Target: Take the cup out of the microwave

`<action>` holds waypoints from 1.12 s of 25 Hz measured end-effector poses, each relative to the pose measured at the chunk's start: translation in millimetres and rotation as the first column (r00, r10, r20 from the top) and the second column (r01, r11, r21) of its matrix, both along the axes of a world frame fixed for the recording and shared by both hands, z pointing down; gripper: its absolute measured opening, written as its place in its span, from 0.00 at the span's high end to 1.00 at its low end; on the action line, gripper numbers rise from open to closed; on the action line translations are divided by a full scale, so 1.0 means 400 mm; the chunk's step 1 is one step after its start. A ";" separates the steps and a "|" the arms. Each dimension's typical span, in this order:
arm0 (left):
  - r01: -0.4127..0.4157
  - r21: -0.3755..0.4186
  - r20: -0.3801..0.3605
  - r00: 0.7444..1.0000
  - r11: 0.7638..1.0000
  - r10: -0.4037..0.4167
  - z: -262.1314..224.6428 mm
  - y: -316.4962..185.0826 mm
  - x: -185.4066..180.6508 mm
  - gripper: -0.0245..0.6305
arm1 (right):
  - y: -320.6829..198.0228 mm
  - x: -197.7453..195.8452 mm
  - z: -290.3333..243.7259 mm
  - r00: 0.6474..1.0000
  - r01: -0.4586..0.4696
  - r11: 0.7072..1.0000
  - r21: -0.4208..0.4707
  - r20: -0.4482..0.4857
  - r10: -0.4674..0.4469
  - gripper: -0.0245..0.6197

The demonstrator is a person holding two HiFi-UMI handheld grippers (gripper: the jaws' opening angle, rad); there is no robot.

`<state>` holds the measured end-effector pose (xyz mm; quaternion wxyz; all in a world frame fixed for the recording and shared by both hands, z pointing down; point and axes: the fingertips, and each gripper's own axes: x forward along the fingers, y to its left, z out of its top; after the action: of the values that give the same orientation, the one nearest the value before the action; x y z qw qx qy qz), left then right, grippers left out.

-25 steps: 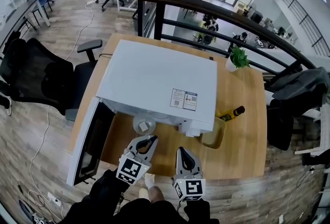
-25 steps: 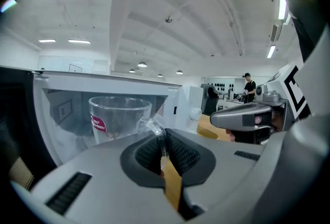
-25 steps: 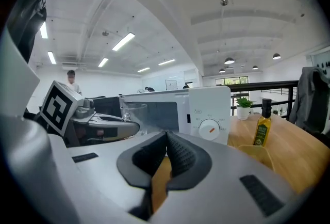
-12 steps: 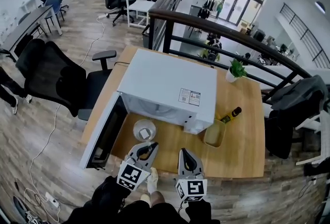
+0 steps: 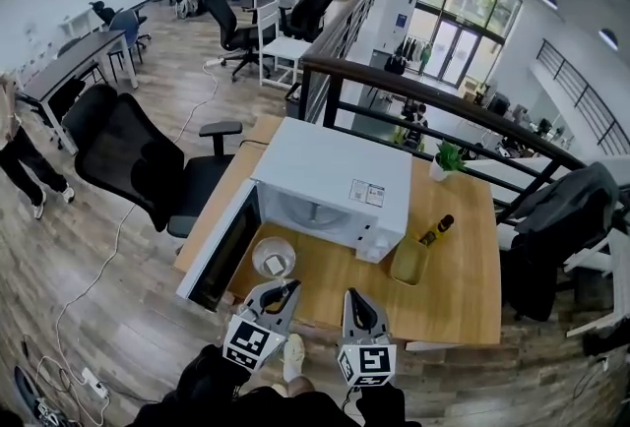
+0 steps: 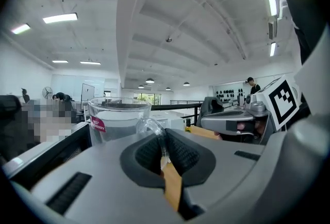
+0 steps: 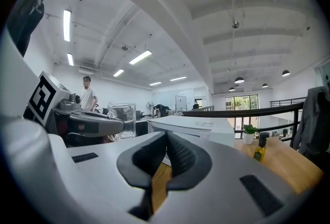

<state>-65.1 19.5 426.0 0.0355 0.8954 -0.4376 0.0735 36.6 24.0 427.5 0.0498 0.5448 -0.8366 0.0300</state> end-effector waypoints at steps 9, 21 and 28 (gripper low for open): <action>0.055 0.026 -0.006 0.998 0.998 -0.055 -0.051 0.159 -0.059 0.93 | 0.140 -0.024 -0.060 1.000 0.023 0.999 0.049 -0.012 -0.023 0.94; 0.120 0.022 -0.014 0.993 0.993 -0.120 -0.047 0.327 -0.139 0.93 | 0.297 -0.055 -0.067 0.999 0.043 0.997 0.069 -0.020 -0.042 0.94; 0.132 0.013 -0.009 0.991 0.991 -0.132 -0.039 0.367 -0.155 0.93 | 0.328 -0.059 -0.066 0.999 0.047 0.997 0.068 -0.027 -0.045 0.94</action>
<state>-127.0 166.4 410.3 0.0360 0.8650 -0.4963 0.0645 12.8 155.3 401.0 0.0422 0.5271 -0.8487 -0.0070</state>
